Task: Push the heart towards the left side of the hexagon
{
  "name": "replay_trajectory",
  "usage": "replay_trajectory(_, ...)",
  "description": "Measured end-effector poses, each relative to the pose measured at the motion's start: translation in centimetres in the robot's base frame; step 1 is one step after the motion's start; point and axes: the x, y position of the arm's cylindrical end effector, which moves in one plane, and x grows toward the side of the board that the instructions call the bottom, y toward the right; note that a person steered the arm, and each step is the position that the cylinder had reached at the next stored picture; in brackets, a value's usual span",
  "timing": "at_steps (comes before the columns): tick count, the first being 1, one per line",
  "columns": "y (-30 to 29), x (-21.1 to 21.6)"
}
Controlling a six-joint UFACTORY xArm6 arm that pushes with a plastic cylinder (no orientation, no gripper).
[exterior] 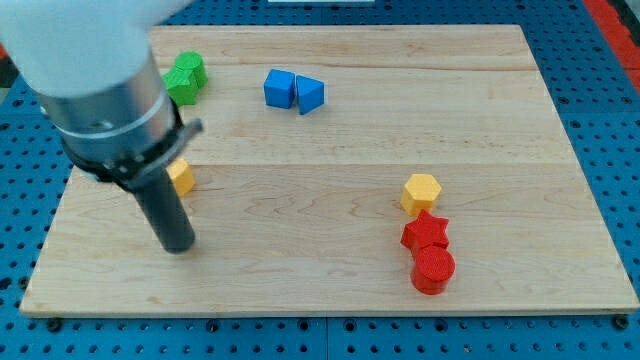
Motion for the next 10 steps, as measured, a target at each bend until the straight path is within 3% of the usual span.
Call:
replay_trajectory(1, -1.0, -4.4)
replay_trajectory(2, -1.0, -6.9)
replay_trajectory(3, -4.9, -7.2)
replay_trajectory(4, -5.7, -10.8)
replay_trajectory(6, 14.6, -11.1)
replay_trajectory(8, 9.7, -10.8)
replay_trajectory(10, 15.3, -8.9)
